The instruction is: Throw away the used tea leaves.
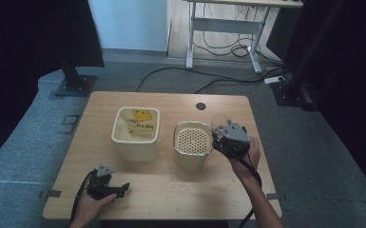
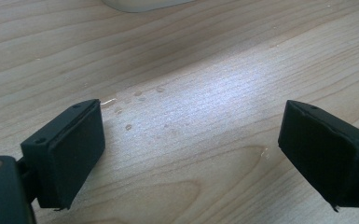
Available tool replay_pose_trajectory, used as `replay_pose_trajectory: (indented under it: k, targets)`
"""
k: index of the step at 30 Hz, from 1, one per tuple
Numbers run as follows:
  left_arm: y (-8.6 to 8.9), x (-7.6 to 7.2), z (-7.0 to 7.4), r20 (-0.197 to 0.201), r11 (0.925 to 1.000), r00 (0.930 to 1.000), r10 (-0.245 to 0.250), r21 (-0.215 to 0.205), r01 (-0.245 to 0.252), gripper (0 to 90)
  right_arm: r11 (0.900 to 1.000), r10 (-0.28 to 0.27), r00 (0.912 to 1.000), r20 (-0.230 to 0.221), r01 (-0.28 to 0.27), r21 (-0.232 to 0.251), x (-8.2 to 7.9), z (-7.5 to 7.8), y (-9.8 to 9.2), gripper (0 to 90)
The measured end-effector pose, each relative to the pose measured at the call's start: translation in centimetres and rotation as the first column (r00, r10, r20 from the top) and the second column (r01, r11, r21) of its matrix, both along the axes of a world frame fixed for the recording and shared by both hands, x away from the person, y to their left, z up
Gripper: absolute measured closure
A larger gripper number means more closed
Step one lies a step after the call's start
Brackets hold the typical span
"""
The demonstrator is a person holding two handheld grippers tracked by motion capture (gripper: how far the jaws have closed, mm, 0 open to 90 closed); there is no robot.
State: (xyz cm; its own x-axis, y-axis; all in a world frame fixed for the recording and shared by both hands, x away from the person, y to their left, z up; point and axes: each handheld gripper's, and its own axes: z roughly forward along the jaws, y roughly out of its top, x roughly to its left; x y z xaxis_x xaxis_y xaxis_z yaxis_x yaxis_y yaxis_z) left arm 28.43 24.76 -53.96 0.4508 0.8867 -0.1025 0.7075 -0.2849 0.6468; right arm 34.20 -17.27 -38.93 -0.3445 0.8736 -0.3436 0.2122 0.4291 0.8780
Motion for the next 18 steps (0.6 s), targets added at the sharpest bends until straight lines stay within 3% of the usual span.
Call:
replay_pose_trajectory:
  k: [5,6,7,8,9,10,12,16,18]
  targets:
    - [0.0,0.0,0.0,-0.001,1.0000,1.0000,0.001,0.001,-0.001,7.0,0.999,-0.004,1.0000,0.004,0.004,-0.052,0.3,0.1,0.6,38.3]
    - [0.0,0.0,0.0,-0.002,1.0000,1.0000,0.000,0.001,0.000,7.0,0.997,-0.007,0.9999,0.009,0.008,-0.075,0.3,0.0,0.8,38.3]
    - [0.0,0.0,0.0,-0.002,1.0000,1.0000,0.000,0.001,0.000,7.0,0.989,-0.016,0.9996,0.024,0.019,-0.145,0.3,0.0,1.3,38.4]
    - [0.0,0.0,0.0,-0.002,1.0000,1.0000,0.000,0.002,0.000,7.0,0.989,-0.016,0.9996,0.024,0.019,-0.145,0.3,0.0,1.3,38.4]
    - [0.0,0.0,0.0,-0.002,1.0000,1.0000,0.000,0.002,0.000,7.0,0.982,-0.014,0.9994,0.032,0.019,-0.186,0.2,-0.1,1.6,38.4]
    - [0.0,0.1,0.0,-0.002,1.0000,1.0000,0.000,0.003,0.000,7.0,0.971,-0.015,0.9991,0.040,0.024,-0.236,0.2,-0.1,2.0,38.4]
    - [0.0,0.1,0.0,-0.003,1.0000,1.0000,0.000,0.003,0.000,7.0,0.939,-0.014,0.9982,0.058,0.033,-0.342,0.2,-0.4,2.8,38.4]
    - [0.0,0.1,0.0,-0.004,1.0000,1.0000,-0.001,0.003,0.001,7.0,0.868,0.000,0.9954,0.096,0.048,-0.494,0.2,-0.9,4.3,38.4]
    - [0.1,0.1,0.0,-0.004,1.0000,1.0000,-0.001,0.003,0.001,7.0,0.824,0.014,0.9933,0.114,0.053,-0.564,0.3,-1.3,5.0,38.4]
